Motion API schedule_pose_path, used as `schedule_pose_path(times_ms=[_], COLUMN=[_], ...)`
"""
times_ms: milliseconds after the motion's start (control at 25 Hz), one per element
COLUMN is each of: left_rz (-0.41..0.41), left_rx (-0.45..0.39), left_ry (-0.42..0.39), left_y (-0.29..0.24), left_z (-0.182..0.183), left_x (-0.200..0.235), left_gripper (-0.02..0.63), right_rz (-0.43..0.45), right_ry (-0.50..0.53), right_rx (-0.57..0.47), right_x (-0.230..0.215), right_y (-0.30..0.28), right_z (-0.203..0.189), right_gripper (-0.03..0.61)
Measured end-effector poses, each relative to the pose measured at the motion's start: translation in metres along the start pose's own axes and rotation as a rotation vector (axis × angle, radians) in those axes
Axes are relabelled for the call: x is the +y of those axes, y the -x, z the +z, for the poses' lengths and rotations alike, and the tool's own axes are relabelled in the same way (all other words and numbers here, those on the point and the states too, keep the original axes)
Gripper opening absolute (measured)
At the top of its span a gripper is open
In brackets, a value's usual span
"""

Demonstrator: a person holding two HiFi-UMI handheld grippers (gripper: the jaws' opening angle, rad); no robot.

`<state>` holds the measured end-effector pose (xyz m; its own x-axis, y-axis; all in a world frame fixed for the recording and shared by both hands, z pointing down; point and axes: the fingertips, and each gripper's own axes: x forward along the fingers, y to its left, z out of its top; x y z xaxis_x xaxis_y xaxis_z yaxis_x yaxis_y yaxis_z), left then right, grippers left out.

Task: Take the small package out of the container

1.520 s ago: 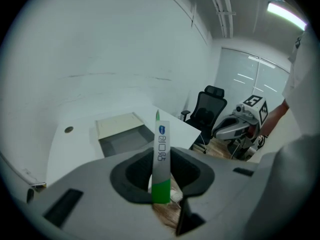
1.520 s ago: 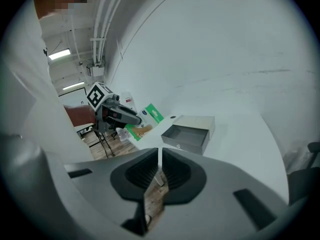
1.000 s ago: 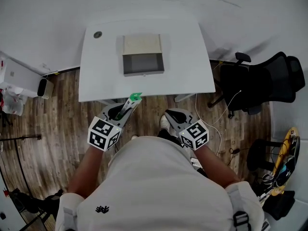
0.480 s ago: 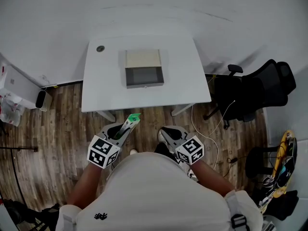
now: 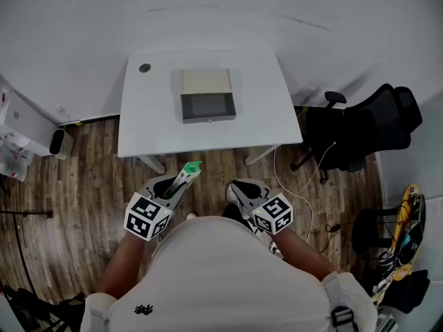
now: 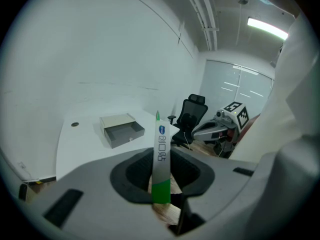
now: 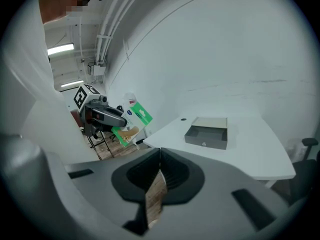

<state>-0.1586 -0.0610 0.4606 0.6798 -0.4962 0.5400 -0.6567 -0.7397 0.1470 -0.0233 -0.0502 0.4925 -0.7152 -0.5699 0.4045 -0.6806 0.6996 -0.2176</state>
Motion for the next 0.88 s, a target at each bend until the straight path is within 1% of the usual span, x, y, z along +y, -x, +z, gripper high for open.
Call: schedule_pose_path(times_ms=[520, 880], left_rz=[0.002, -0.006], left_rx=[-0.011, -0.010], left_ry=[-0.004, -0.007], left_y=[0.010, 0.009], left_z=[-0.003, -0.005], left_x=[-0.003, -0.008], left_gripper=[0.095, 0.095], right_rz=[0.008, 0.004], right_ry=[0.032, 0.033], right_rx=[-0.016, -0.020], right_x=[0.011, 0.012], right_y=[-0.002, 0.001], right_z=[0.009, 0.008], right_gripper=[0.006, 0.007])
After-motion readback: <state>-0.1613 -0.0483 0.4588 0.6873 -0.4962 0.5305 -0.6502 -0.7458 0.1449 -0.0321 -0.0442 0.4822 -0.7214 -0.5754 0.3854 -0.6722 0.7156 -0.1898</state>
